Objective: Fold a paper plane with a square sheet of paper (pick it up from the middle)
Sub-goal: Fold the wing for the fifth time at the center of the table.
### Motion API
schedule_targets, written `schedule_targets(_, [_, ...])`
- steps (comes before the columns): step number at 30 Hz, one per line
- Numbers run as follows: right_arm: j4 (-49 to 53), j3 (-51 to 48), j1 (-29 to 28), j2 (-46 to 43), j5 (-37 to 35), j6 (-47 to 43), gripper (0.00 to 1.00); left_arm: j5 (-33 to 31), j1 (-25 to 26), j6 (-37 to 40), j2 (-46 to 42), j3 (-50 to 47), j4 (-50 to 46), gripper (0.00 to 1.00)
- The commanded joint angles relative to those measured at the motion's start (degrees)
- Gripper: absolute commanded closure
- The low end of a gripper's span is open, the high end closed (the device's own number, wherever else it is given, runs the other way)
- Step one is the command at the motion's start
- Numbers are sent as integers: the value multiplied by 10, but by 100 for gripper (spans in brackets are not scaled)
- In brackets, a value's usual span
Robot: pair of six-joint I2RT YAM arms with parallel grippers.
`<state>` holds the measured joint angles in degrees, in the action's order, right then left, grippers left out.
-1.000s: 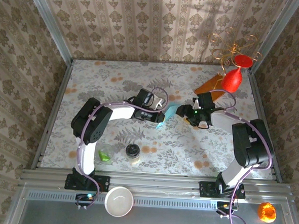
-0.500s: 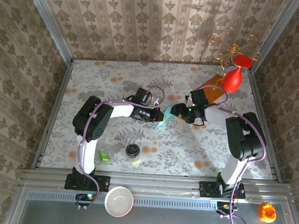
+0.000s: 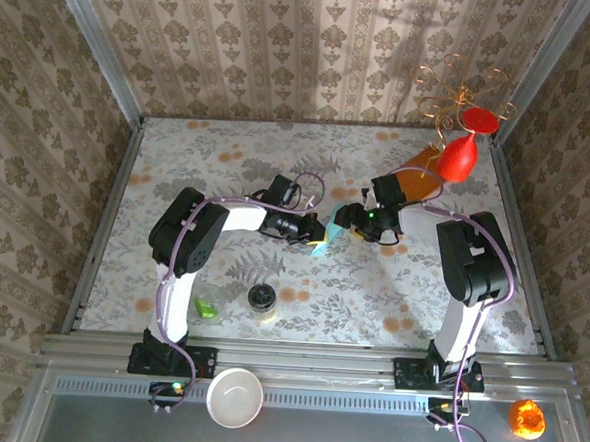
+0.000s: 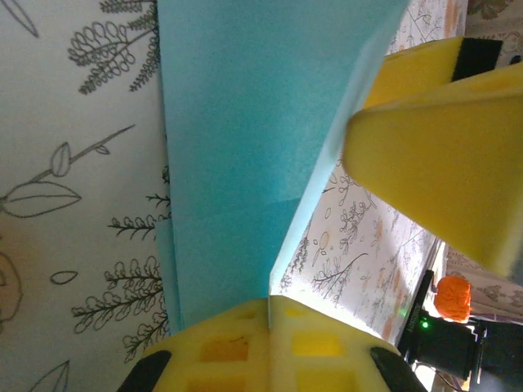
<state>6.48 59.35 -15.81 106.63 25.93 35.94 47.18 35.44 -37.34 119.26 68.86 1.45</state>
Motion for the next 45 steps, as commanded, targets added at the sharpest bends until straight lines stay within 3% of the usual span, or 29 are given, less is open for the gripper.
schedule_targets(1, [16, 20, -3, 16, -10, -13, 37, 16, -6, -10, 11, 12, 7, 96])
schedule_targets(10, [72, 47, -9, 48, -56, -19, 42, 8, -7, -11, 16, 4, 12, 93])
schedule_targets(20, [132, 79, -28, 88, -107, -16, 47, -6, -7, -5, 5, 0, 1, 80])
schedule_targets(45, [158, 98, -32, 113, -113, -6, 49, -84, 4, 44, -85, -45, -54, 59])
